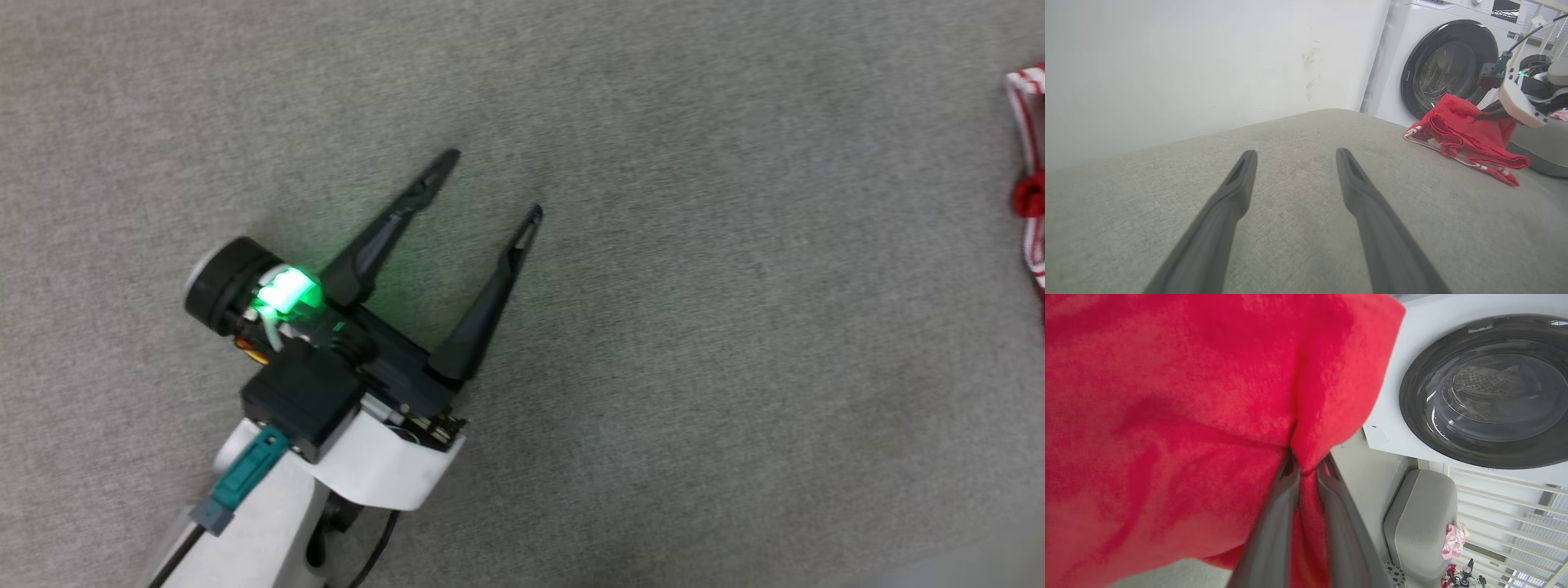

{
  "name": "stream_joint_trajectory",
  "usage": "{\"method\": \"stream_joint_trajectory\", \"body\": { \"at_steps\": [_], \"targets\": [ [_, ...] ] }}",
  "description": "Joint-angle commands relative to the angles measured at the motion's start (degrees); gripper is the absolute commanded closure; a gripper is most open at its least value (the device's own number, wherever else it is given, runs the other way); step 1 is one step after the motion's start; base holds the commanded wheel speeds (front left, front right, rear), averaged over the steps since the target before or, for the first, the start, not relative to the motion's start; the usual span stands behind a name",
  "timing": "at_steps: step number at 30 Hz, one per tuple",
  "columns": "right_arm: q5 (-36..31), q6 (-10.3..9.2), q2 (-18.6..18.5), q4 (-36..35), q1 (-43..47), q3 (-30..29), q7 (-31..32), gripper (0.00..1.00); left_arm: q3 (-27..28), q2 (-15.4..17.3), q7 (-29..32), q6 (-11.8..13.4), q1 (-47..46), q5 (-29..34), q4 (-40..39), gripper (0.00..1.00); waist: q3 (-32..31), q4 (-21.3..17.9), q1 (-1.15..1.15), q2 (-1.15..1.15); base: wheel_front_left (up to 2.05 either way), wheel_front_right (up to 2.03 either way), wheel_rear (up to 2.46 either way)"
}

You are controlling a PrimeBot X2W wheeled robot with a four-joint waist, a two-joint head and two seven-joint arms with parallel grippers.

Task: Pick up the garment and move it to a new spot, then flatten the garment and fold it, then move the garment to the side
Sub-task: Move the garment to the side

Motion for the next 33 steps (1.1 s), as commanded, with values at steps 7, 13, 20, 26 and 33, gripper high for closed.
{"method": "stream_joint_trajectory", "body": {
  "at_steps": [7, 13, 20, 26, 33],
  "targets": [
    [-1.7, -0.09, 2.1, 3.2, -2.0, -2.5, -2.3, 0.00, 1.0, 0.0, -0.1, -0.1, -0.2, 0.0, -0.3, 0.00, -0.7, 1.7, -0.01, 0.00, 0.00, 0.00, 0.00],
    [-3.3, -0.08, 2.9, 1.8, -2.4, -2.9, -3.6, 0.00, 3.2, -1.9, -0.1, -0.1, 2.7, -0.4, 0.3, 0.00, -6.2, 2.8, -0.01, 0.00, 0.00, 0.00, 0.00],
    [-1.7, -0.08, 5.6, -2.9, -2.1, -2.9, -5.9, 0.00, 8.7, -4.3, -0.1, -0.1, 7.7, -0.5, 0.9, 0.00, -14.6, 4.3, -0.01, 0.00, 0.00, 0.00, 0.00],
    [3.4, -0.07, 13.6, -10.0, 0.8, -6.4, -10.3, 0.00, 14.2, -5.9, -0.1, -0.1, 13.3, 0.5, 1.2, 0.00, -22.8, 7.0, -0.01, 0.00, 0.00, 0.00, 0.00],
    [7.6, -0.07, 22.5, -21.7, 9.6, -6.8, -13.5, 0.00, 20.0, -8.4, -0.1, -0.1, 20.0, 1.2, 2.1, 0.00, -29.2, 10.3, -0.01, 0.00, 0.00, 0.00, 0.00]
  ]
}}
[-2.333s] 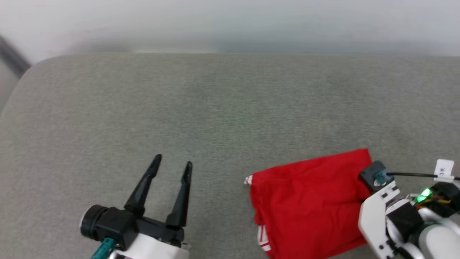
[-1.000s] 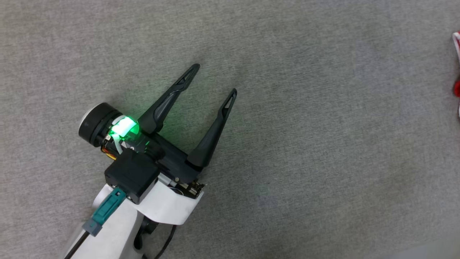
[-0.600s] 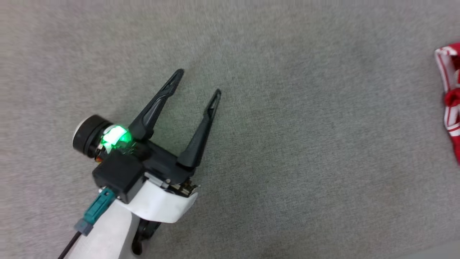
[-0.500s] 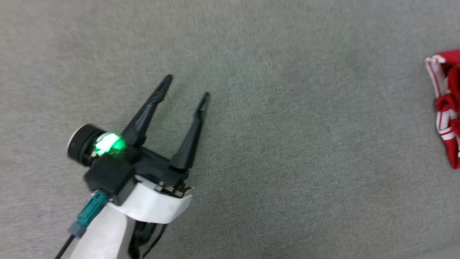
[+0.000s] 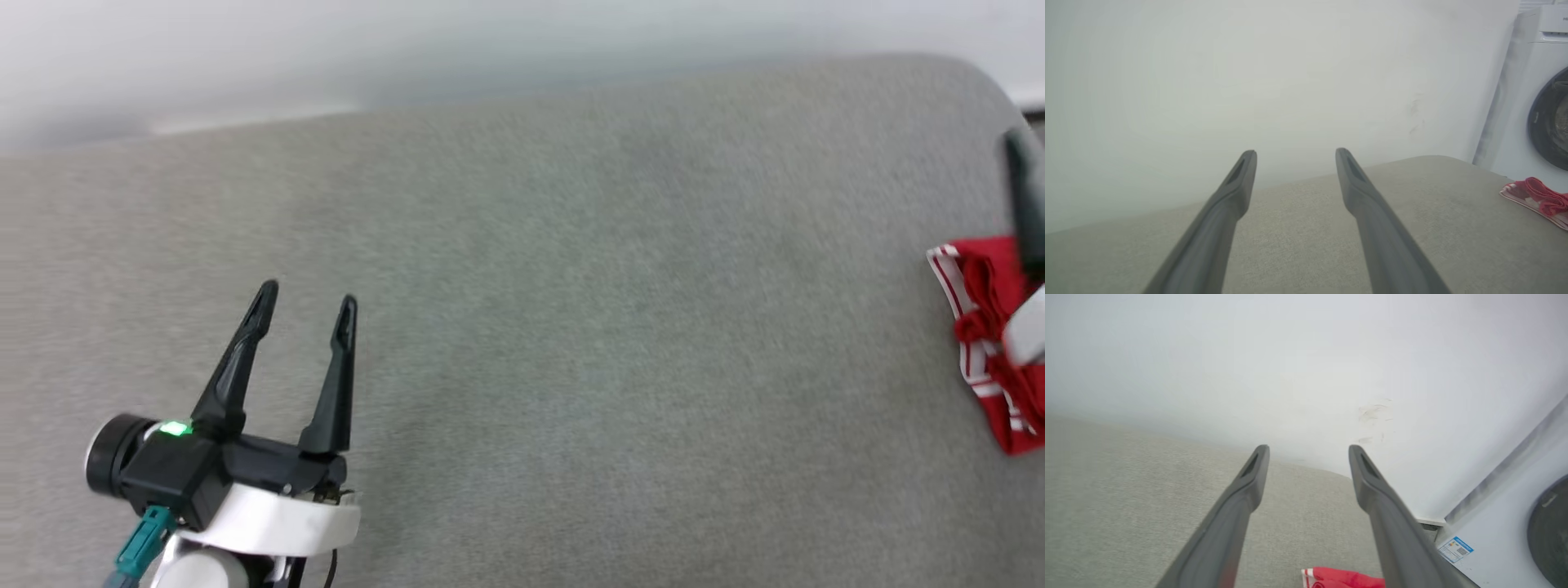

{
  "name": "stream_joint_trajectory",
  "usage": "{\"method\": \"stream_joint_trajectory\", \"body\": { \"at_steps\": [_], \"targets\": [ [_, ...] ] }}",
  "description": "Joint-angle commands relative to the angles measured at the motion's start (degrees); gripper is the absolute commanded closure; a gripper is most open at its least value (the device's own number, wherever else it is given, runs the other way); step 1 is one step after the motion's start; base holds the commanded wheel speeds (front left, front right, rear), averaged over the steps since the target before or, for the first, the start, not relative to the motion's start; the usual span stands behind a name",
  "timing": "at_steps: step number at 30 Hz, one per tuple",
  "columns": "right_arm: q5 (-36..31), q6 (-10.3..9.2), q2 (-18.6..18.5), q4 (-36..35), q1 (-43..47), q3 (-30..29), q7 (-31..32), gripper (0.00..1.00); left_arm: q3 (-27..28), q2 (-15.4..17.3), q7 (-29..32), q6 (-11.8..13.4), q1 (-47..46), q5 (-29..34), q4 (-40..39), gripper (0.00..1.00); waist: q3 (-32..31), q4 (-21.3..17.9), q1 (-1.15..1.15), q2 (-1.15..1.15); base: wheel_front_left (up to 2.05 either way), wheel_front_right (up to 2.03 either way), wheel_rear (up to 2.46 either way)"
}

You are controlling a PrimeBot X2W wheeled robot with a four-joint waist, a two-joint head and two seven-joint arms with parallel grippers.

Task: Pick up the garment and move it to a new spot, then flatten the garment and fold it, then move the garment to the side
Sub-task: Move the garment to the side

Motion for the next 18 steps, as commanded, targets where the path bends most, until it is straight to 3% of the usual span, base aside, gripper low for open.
{"method": "stream_joint_trajectory", "body": {
  "at_steps": [1, 5, 12, 18],
  "targets": [
    [0.3, -0.06, 1.0, -0.7, 1.7, 0.0, -0.4, 0.00, 0.3, -0.4, -0.1, -0.1, 0.6, 0.1, 0.0, 0.00, -2.9, 2.8, 0.01, 0.00, 0.00, 0.00, 0.00],
    [0.6, -0.06, 7.4, -5.7, 9.2, -1.1, -3.4, 0.00, 1.5, -1.3, -0.1, -0.1, 3.4, 0.4, 1.5, 0.00, -5.2, 4.5, 0.01, 0.00, 0.00, 0.00, 0.00],
    [0.3, -0.06, 17.3, -8.1, 21.3, 0.6, -10.7, 0.00, 3.2, -3.1, -0.1, -0.1, 7.4, -1.3, 7.0, 0.00, -8.6, 6.3, 0.01, 0.00, 0.00, 0.00, 0.00],
    [-1.1, -0.06, 21.1, -6.9, 26.4, 1.2, -14.3, 0.00, 3.5, -3.5, -0.1, -0.1, 9.2, -2.5, 10.0, 0.00, -10.1, 6.6, 0.01, 0.00, 0.00, 0.00, 0.00]
  ]
}}
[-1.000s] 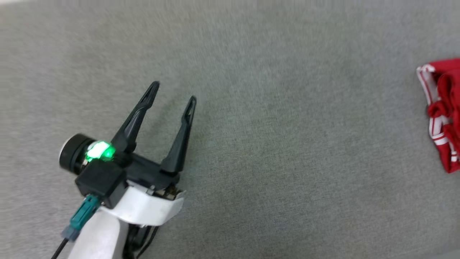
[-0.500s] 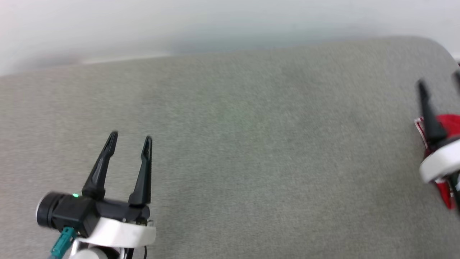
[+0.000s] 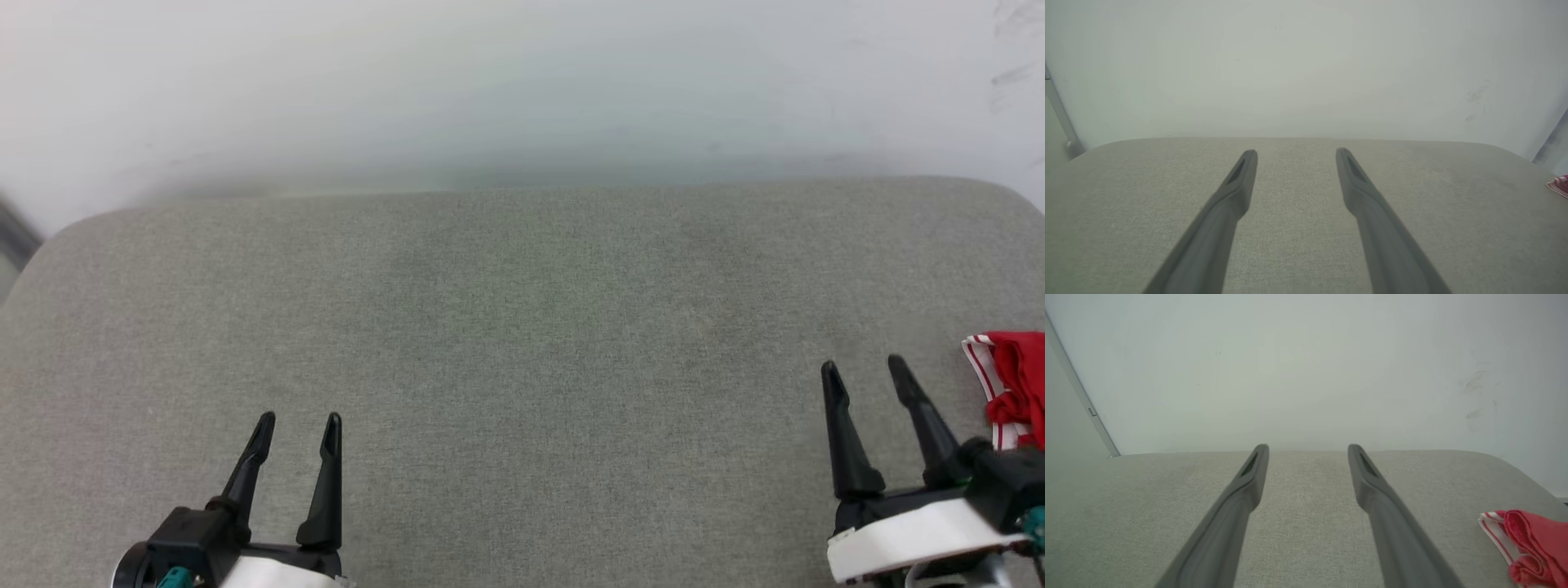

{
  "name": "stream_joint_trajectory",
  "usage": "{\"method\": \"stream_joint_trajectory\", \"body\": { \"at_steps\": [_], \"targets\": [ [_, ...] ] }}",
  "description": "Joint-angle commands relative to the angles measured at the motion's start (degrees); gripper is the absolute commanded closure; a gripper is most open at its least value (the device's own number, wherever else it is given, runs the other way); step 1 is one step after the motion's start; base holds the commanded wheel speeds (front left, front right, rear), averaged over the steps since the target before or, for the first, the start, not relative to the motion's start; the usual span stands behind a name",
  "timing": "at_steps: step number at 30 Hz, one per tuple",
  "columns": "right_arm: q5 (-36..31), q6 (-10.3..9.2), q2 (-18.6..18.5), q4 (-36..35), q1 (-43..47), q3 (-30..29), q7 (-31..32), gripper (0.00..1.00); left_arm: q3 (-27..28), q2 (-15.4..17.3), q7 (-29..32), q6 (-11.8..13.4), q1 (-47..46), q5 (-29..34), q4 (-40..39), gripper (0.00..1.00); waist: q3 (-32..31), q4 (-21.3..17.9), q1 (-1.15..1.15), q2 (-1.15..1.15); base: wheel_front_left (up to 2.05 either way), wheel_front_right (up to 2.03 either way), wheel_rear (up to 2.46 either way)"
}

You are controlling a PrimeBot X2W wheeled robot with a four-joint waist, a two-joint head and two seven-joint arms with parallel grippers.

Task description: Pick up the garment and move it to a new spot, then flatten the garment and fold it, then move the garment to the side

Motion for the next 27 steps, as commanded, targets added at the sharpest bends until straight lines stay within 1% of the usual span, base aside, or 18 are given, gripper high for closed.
{"method": "stream_joint_trajectory", "body": {
  "at_steps": [1, 4, 10, 14, 19, 27],
  "targets": [
    [-0.2, -0.04, 1.1, 0.5, 1.5, 0.0, -0.9, 0.00, 0.3, -0.2, -0.1, -0.1, 0.9, -0.4, 0.6, 0.00, -0.5, 0.0, 0.01, 0.00, 0.00, 0.00, 0.00],
    [-0.7, -0.04, 2.0, 1.4, 2.5, 1.0, -1.6, 0.00, 0.3, 0.0, -0.1, -0.1, 1.5, 0.2, 1.4, 0.00, -0.8, -0.1, 0.01, 0.00, 0.00, 0.00, 0.00],
    [-1.1, -0.04, 2.7, 2.4, 3.2, 1.5, -2.2, 0.00, 1.4, -0.9, -0.1, -0.1, 1.7, -0.3, 1.8, 0.00, -1.3, -0.3, 0.01, 0.00, 0.00, 0.00, 0.00],
    [-1.1, -0.04, 2.9, 2.7, 3.1, 1.4, -2.5, 0.00, 1.4, -1.3, -0.1, -0.1, 1.7, -0.7, 1.7, 0.00, -1.5, -0.4, 0.01, 0.00, 0.00, 0.00, 0.00],
    [-1.2, -0.04, 3.1, 2.8, 3.0, 1.5, -2.4, 0.00, 1.0, -1.0, -0.1, -0.1, 1.9, -1.1, 1.3, 0.00, -2.1, -0.5, 0.01, 0.00, 0.00, 0.00, 0.00],
    [-1.2, -0.04, 3.2, 2.7, 3.2, 1.6, -2.3, 0.00, 1.9, -1.6, -0.1, -0.1, 2.4, -0.6, 0.9, 0.00, -2.5, -0.6, 0.01, 0.00, 0.00, 0.00, 0.00]
  ]
}}
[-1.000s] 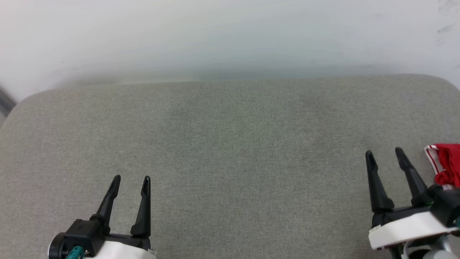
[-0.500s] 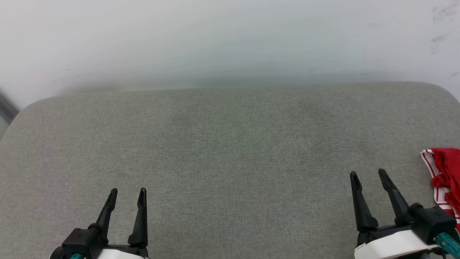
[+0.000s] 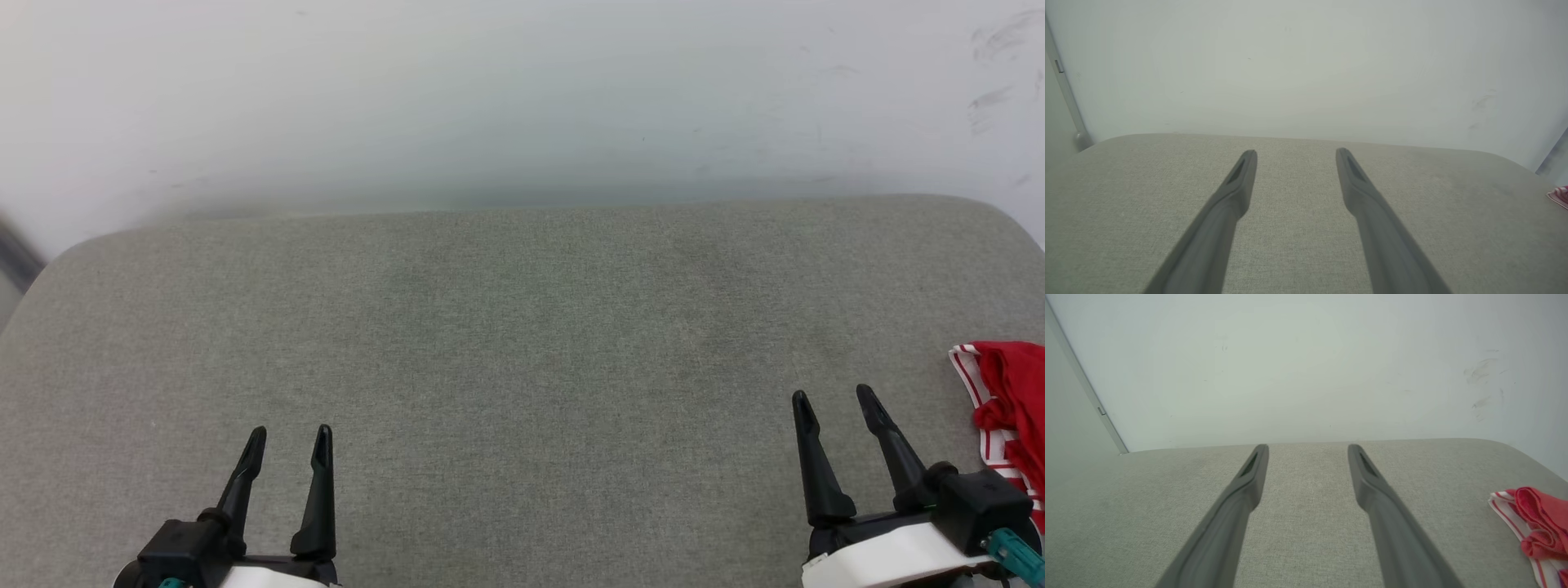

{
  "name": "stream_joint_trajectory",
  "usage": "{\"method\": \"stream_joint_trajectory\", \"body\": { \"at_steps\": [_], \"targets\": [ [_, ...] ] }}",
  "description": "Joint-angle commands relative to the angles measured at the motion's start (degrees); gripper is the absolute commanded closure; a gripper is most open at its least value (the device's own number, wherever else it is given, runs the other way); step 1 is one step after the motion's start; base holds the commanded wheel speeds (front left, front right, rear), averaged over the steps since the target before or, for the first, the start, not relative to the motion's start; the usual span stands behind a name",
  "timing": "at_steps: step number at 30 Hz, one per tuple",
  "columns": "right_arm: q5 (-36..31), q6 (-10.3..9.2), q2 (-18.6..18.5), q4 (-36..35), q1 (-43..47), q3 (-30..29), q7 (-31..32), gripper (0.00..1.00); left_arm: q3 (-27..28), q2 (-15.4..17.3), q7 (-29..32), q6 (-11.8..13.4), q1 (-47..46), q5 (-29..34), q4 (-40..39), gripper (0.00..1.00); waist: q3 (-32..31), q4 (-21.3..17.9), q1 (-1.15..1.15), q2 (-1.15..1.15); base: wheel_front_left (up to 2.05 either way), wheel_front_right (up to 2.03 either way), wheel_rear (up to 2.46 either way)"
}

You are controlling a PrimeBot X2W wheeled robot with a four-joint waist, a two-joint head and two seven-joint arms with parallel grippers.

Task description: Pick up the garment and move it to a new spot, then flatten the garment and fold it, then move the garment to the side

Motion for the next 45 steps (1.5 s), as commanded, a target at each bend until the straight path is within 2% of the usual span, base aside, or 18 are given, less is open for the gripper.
{"method": "stream_joint_trajectory", "body": {
  "at_steps": [1, 3, 4, 8, 15, 45],
  "targets": [
    [-0.1, -0.04, 0.3, -0.1, 0.4, 0.0, -0.1, 0.00, 0.3, -0.3, -0.1, -0.1, 0.7, -0.3, -0.3, 0.00, -0.1, 0.0, 0.00, 0.00, 0.00, 0.00, 0.00],
    [0.0, -0.04, 0.3, -0.1, 0.3, 0.0, -0.1, 0.00, 0.6, -0.5, -0.1, -0.1, 0.8, -0.5, -0.5, 0.00, -0.1, -0.1, 0.00, 0.00, 0.00, 0.00, 0.00],
    [0.0, 0.00, 0.0, 0.0, 0.0, 0.0, 0.0, 1.00, 0.4, -0.5, 0.0, 0.0, 0.1, -0.5, -0.3, 1.00, -0.1, -0.1, 0.00, 0.00, 0.00, 0.00, 0.00],
    [0.7, 0.00, 0.0, 1.9, 0.5, 0.3, 0.2, 1.00, 0.2, -0.6, 0.4, 0.0, 0.5, -1.0, 1.7, 1.00, -0.1, -0.1, 0.01, 0.00, 0.00, 0.00, 0.00],
    [9.3, 0.00, -0.5, 2.8, -0.4, 0.1, 1.3, 1.00, 0.3, -0.3, 2.0, 0.1, -0.8, -9.1, 2.7, 1.00, -0.1, -0.1, 0.01, 0.00, 0.00, 0.00, 0.00],
    [37.3, -0.01, -1.6, 6.6, -4.1, -1.2, 5.8, 1.00, 1.1, 0.1, 7.9, 0.0, -5.5, -35.7, 7.1, 1.00, 0.1, -0.2, 0.01, 0.00, 0.00, 0.00, 0.00]
  ]
}}
